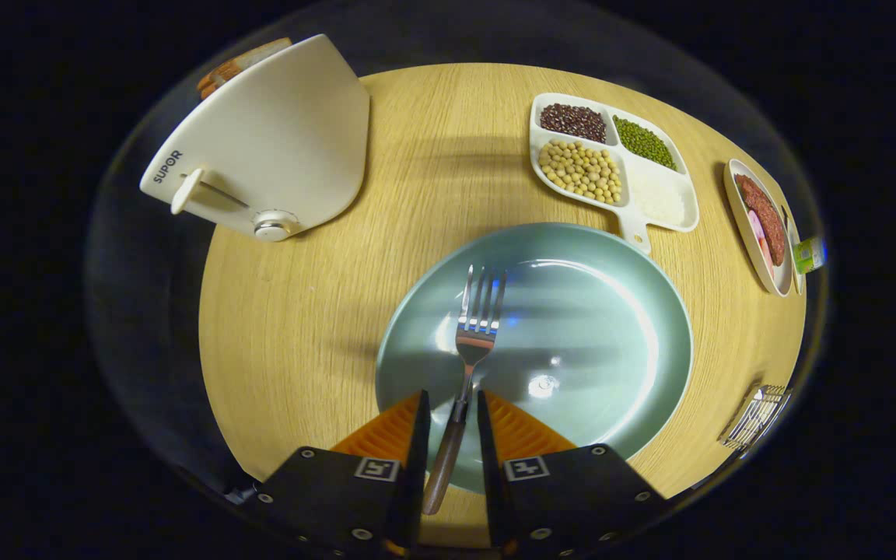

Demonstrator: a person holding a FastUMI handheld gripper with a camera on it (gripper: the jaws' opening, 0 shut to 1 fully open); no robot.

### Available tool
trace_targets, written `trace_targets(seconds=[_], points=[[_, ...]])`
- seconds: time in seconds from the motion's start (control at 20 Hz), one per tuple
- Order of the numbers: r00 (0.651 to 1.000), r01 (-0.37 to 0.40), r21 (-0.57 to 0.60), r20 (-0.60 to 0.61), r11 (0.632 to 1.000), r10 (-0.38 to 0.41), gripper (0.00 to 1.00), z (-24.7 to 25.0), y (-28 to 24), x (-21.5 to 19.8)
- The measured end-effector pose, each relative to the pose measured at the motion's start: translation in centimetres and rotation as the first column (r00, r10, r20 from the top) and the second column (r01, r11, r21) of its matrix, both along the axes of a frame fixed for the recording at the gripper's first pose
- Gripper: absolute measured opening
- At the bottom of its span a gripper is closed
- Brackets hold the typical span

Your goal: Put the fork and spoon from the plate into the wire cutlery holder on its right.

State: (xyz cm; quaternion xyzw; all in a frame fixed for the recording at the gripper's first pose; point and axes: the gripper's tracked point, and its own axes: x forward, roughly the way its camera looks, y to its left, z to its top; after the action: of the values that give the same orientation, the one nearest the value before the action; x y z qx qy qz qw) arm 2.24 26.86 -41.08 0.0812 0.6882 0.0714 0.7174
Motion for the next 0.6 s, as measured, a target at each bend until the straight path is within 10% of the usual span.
trace_targets(seconds=[0.15,0.6], points=[[0.998,0.047,-0.016,-0.036,0.999,-0.047,0.10,-0.2,-0.2,-0.3],[0.992,0.088,0.028,0.085,0.996,-0.090,0.03,2.1,-1.7,0.3]])
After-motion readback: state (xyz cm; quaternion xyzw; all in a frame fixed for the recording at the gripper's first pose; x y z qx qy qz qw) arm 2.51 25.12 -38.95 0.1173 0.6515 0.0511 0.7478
